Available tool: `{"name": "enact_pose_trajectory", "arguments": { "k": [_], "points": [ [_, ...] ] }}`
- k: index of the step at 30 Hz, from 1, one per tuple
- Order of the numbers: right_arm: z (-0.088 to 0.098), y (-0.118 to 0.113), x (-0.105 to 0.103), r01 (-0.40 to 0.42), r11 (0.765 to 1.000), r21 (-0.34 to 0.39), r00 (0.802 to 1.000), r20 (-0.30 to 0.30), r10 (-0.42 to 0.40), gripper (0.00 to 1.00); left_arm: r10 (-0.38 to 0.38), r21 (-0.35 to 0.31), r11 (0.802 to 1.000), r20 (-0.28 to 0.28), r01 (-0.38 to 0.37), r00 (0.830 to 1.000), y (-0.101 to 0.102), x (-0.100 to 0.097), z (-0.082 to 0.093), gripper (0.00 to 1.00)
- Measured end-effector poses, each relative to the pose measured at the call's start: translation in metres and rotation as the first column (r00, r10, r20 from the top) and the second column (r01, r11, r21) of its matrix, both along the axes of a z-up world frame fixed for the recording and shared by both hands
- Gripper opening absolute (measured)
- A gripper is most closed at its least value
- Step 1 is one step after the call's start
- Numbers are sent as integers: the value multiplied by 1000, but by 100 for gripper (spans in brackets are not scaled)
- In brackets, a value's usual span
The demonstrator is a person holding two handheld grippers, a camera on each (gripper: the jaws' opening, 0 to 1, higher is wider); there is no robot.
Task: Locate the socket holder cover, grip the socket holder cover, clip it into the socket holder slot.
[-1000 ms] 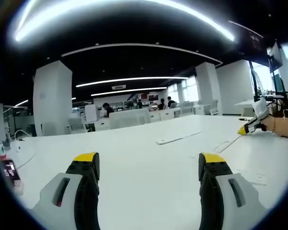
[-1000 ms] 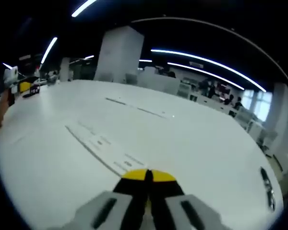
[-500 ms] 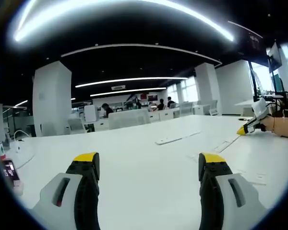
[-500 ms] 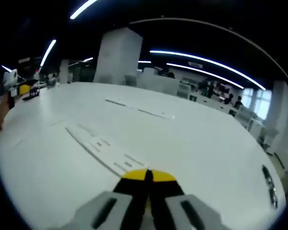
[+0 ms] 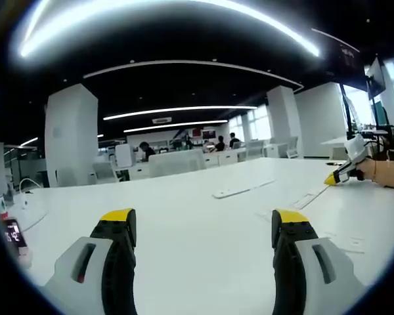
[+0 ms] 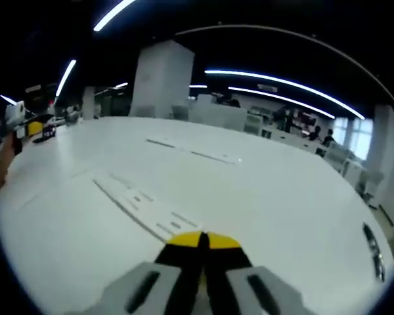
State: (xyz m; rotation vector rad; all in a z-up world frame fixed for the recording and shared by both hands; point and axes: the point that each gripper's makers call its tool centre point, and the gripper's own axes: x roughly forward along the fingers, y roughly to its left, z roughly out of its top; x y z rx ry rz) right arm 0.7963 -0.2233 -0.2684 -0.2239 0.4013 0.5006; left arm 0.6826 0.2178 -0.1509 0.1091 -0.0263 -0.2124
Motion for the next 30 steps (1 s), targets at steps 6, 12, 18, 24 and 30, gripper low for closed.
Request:
{"name": "enact_pose_trajectory", "arguments": {
  "k": [6, 12, 18, 24, 30],
  "points": [
    [-1, 3, -6, -6, 1000, 8, 1000, -1, 6, 4, 0, 2, 1000, -2, 0, 1000, -1, 0, -1, 83],
    [-2, 3, -11, -31, 999, -22, 999, -10, 31, 4, 4, 7, 1000, -7, -4, 1000, 0, 1, -3, 83],
    [-2, 4, -10, -33, 999, 7, 999, -14, 33, 4, 1, 8, 1000, -3, -1, 1000, 0, 1, -1, 83],
    [-1, 7, -9, -44, 999, -12, 999, -8, 44, 4, 2, 12, 1000, -6, -2, 1000, 1, 2, -1, 83],
    [-1, 11, -10, -56, 998, -7, 998, -6, 56, 4, -1, 15, 1000, -6, 1, 1000, 1, 2, -1, 83]
  ]
}}
